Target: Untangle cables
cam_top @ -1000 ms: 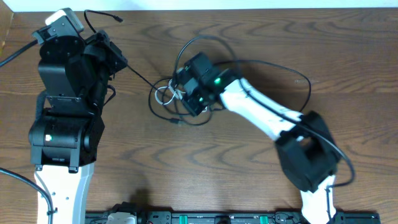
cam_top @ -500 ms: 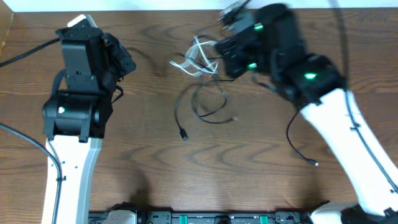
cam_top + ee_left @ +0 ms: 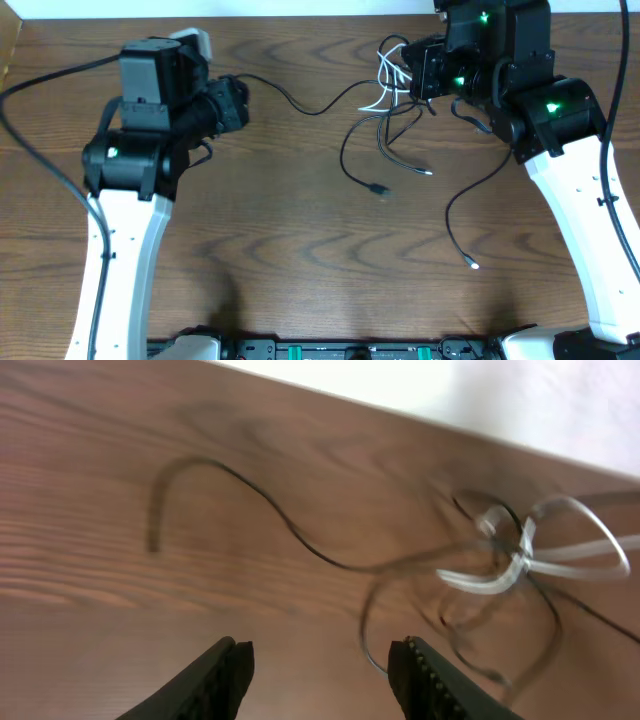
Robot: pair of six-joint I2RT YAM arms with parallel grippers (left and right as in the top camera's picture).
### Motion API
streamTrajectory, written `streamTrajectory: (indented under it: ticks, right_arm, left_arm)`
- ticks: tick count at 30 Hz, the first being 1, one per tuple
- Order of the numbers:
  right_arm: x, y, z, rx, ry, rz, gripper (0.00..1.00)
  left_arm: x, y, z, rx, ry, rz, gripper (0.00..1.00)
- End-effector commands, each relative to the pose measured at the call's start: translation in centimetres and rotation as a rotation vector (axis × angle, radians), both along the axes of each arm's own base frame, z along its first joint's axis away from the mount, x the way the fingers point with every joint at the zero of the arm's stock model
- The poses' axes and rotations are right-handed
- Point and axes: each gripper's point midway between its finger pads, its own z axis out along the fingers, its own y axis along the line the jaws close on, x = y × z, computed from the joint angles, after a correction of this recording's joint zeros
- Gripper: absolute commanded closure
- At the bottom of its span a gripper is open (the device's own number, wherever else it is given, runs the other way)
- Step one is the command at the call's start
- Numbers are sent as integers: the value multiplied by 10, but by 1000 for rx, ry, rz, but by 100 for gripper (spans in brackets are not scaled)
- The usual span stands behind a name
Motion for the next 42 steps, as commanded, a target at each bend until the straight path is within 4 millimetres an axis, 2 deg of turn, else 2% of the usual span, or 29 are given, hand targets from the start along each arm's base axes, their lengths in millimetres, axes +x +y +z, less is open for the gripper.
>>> streamTrajectory:
  ticks: [1, 9, 14, 20, 25, 30, 33, 38, 42]
  right_arm:
    - [-2, 1, 4, 22, 7, 0, 99]
    - [-4, 0, 1, 15, 17, 2, 99]
    - [-3, -5, -3, -7, 28, -24, 99]
    - [-4, -7, -5, -12, 39, -27, 99]
    - [-4, -11, -6, -12, 45, -31, 99]
    - [-5, -10, -8, -13, 52, -23, 99]
    - [-6, -9, -7, -7, 54, -14, 99]
    - [-7, -8, -7, -3, 55, -8, 99]
    - [-7, -8, -8, -11, 52, -2, 99]
  left_arm:
    - [-3, -33, -9, -101, 41, -194, 49]
    - [11, -85, -39, -214, 111, -366, 49]
    - [23, -135, -38, -251, 30, -508, 43]
    - [23, -184, -27, -260, -78, -632, 41]
    - [22, -193, -23, -257, -110, -659, 42]
    - [25, -203, -13, -210, -228, -730, 42]
    - [32, -210, -10, -195, -283, -741, 42]
    - [49, -215, -32, -184, -271, -727, 42]
    - [55, -221, -43, -207, -261, -744, 42]
